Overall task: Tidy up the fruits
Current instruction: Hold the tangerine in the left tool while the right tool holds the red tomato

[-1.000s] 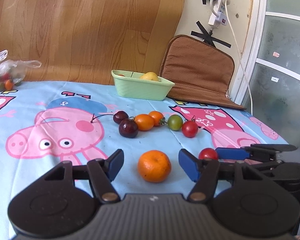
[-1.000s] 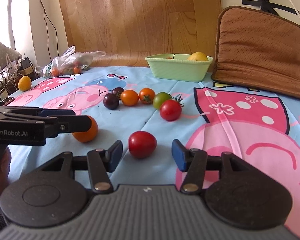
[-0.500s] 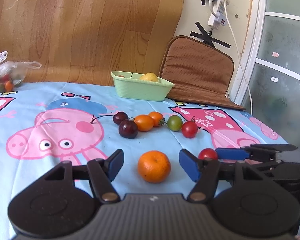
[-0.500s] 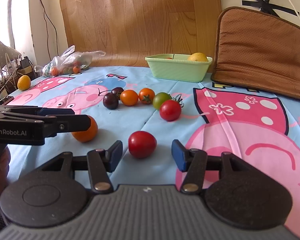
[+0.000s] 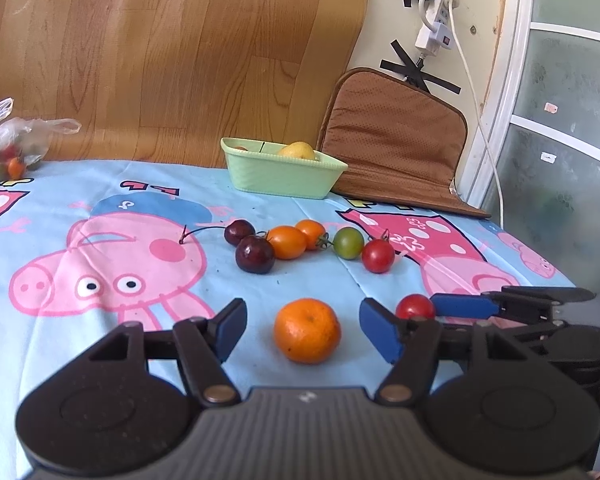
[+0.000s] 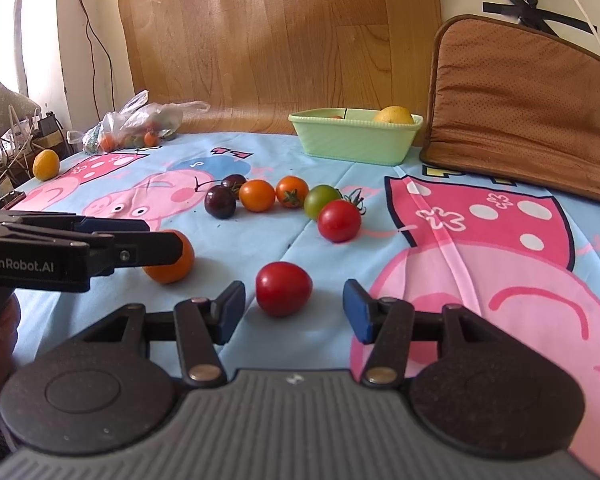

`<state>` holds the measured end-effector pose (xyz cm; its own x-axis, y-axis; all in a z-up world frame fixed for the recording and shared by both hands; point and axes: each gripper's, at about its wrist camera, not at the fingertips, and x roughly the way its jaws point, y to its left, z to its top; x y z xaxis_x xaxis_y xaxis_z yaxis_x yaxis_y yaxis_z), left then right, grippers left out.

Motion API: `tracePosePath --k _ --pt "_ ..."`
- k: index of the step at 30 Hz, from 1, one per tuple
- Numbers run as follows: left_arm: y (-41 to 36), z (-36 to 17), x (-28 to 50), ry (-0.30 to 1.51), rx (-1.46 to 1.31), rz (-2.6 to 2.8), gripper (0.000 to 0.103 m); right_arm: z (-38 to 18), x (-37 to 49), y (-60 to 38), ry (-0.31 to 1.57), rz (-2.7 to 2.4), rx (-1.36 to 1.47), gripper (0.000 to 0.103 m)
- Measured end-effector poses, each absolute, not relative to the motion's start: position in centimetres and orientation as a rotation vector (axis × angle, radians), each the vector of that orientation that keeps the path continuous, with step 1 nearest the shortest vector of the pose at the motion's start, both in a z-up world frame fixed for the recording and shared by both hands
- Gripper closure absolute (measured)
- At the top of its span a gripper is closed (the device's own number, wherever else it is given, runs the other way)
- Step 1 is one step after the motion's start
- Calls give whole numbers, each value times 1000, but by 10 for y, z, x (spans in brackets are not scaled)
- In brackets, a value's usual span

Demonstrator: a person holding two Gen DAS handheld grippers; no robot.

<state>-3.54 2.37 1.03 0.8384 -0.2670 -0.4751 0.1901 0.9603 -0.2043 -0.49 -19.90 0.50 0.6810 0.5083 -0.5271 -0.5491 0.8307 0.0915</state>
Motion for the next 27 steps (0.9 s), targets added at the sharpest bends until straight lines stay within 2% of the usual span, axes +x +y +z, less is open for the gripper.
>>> tracePosePath --k 27 --pt "24 10 -34 532 -153 -247 37 6 -5 -202 567 598 -53 46"
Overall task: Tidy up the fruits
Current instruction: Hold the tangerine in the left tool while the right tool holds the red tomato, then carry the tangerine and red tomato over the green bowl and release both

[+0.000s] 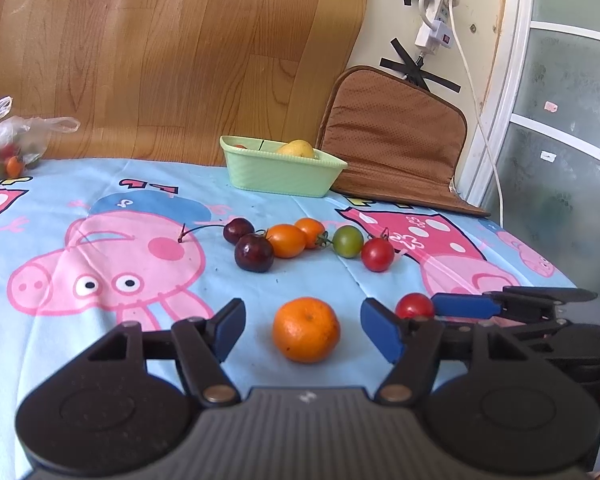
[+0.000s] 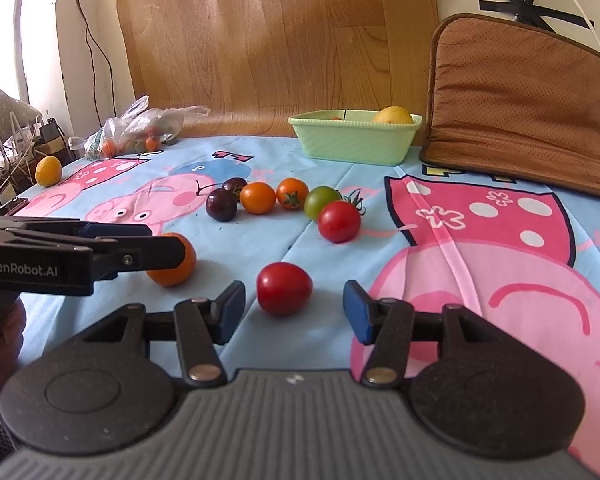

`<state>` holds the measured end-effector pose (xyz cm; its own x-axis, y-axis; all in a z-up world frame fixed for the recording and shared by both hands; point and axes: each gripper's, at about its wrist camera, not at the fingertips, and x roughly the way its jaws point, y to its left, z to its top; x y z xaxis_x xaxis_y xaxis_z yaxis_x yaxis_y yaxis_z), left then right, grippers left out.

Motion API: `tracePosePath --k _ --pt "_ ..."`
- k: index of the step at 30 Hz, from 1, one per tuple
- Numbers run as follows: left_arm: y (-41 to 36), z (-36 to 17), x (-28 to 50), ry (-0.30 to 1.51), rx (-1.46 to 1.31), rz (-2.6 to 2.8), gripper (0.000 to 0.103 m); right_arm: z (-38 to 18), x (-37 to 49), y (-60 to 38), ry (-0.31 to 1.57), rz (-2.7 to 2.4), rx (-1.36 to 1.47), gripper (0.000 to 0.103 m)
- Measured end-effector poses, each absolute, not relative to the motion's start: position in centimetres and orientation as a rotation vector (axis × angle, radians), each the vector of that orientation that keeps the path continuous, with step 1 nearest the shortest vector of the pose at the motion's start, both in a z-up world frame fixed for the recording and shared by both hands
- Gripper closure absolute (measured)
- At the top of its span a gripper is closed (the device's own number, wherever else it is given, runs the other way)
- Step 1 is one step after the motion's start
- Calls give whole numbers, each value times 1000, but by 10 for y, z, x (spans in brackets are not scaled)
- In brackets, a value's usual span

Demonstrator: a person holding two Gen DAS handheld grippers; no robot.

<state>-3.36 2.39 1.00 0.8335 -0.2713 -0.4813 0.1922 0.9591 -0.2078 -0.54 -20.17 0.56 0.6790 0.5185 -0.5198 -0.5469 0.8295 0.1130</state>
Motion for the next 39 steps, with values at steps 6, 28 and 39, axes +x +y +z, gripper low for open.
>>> tracePosePath --k 6,28,39 --pt "24 10 -34 528 -154 -242 37 6 -7 -203 568 601 -49 46" --pt "15 12 -25 606 -156 -285 66 11 -4 -191 565 695 -117 70" --pt "21 81 105 581 -179 -304 65 64 93 -195 490 669 -12 70"
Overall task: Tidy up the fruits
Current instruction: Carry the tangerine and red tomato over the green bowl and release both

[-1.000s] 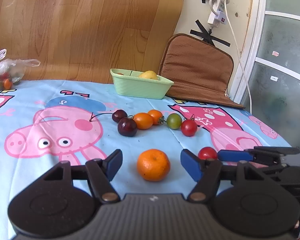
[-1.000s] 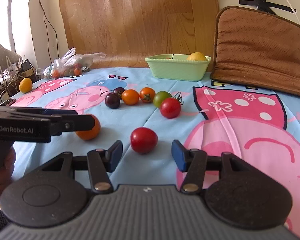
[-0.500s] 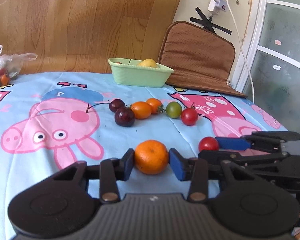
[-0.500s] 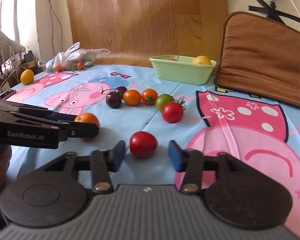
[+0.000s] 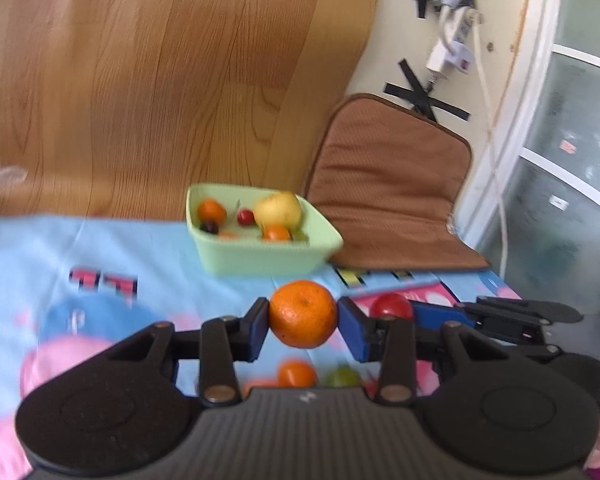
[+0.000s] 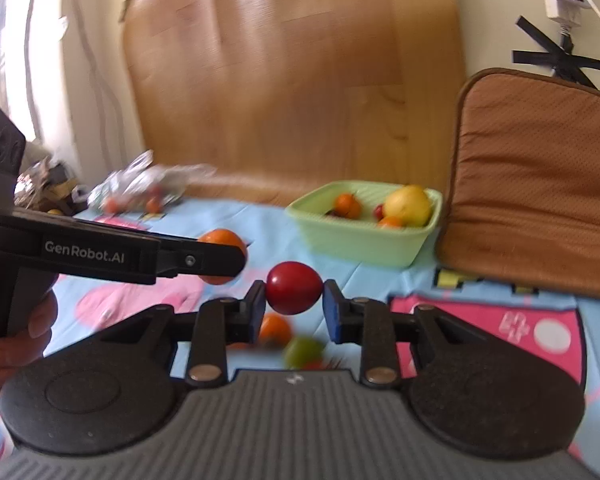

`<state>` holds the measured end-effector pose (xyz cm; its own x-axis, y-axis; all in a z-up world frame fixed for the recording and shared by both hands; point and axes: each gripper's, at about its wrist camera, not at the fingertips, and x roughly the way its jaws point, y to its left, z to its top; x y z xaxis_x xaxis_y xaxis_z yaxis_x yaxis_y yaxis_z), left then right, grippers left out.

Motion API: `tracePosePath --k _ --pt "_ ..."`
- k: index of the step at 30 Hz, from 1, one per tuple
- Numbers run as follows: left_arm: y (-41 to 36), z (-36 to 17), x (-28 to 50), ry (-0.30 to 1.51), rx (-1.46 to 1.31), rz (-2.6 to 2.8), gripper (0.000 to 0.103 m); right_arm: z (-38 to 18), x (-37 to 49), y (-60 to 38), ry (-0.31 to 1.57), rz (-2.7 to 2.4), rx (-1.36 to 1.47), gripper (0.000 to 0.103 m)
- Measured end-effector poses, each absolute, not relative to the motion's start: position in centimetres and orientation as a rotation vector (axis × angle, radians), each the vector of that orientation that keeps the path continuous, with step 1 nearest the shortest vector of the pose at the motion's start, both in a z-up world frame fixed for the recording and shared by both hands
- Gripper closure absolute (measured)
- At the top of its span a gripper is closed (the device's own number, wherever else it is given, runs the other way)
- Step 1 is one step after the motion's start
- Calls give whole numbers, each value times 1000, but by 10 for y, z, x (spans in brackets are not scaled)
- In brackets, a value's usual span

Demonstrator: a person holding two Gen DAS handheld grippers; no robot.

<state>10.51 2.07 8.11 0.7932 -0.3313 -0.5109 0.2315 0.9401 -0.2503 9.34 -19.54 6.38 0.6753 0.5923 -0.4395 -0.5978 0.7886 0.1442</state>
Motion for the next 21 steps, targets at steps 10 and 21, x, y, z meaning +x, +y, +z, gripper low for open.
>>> tracePosePath --k 10,21 --pt "13 67 258 676 -185 -256 65 53 227 -184 578 586 57 70" --pt "28 64 247 647 -254 -271 51 52 224 -192 541 621 68 68"
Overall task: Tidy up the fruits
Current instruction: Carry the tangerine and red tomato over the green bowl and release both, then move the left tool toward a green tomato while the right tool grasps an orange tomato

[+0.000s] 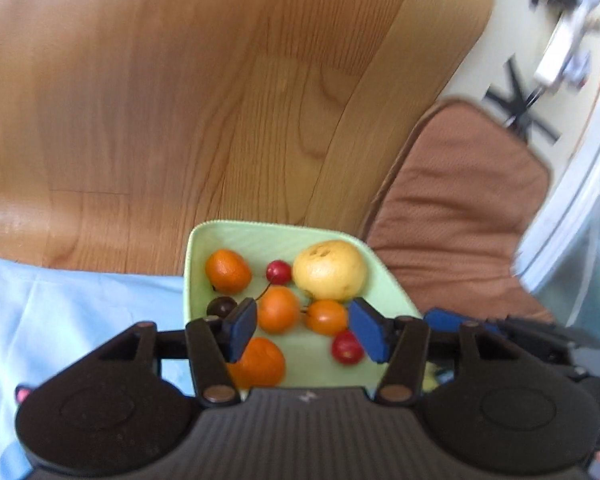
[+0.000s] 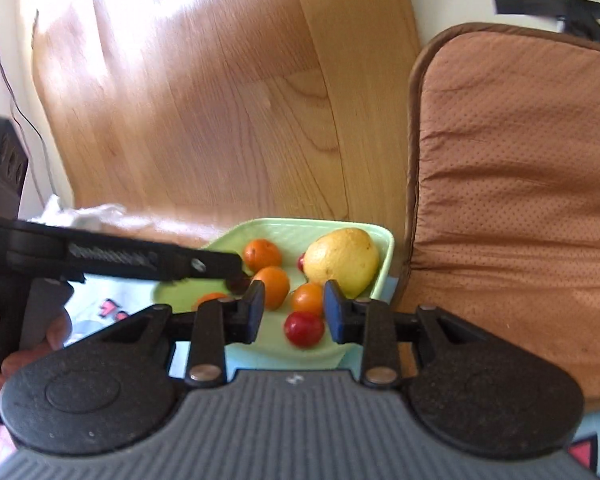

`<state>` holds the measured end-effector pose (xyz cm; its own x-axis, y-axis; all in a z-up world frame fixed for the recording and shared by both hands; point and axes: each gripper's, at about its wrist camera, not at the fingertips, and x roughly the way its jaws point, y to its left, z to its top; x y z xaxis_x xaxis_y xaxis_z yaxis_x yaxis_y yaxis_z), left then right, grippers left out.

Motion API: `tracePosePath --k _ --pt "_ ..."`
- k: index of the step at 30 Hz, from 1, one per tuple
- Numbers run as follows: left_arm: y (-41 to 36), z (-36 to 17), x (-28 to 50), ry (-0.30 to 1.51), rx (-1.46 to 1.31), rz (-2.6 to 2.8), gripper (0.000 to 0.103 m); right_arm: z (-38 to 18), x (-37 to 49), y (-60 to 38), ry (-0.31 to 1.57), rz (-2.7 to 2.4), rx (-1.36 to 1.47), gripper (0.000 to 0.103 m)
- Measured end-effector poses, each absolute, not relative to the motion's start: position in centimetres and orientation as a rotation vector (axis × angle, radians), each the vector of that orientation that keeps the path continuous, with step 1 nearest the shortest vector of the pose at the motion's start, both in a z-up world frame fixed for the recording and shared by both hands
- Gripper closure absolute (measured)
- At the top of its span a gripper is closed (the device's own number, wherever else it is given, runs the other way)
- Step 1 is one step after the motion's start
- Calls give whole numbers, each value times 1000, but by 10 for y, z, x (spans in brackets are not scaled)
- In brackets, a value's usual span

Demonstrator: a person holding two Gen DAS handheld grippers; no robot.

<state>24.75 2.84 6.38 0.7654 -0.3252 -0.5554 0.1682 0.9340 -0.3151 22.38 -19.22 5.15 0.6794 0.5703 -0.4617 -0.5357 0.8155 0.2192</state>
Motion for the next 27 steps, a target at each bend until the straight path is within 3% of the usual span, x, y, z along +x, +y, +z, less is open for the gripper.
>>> tracePosePath --k 2,5,7,15,27 --pt "34 73 217 613 -271 -297 51 56 206 -205 547 645 86 68" --pt "41 78 164 581 -273 -328 49 58 170 -225 558 696 97 49" --pt "49 75 130 573 -284 -338 47 56 143 -233 564 732 90 47" --pt "71 42 44 604 -369 -258 44 41 79 -205 562 758 -65 44" --pt "42 41 26 588 -149 -256 42 39 85 -150 496 835 -439 51"
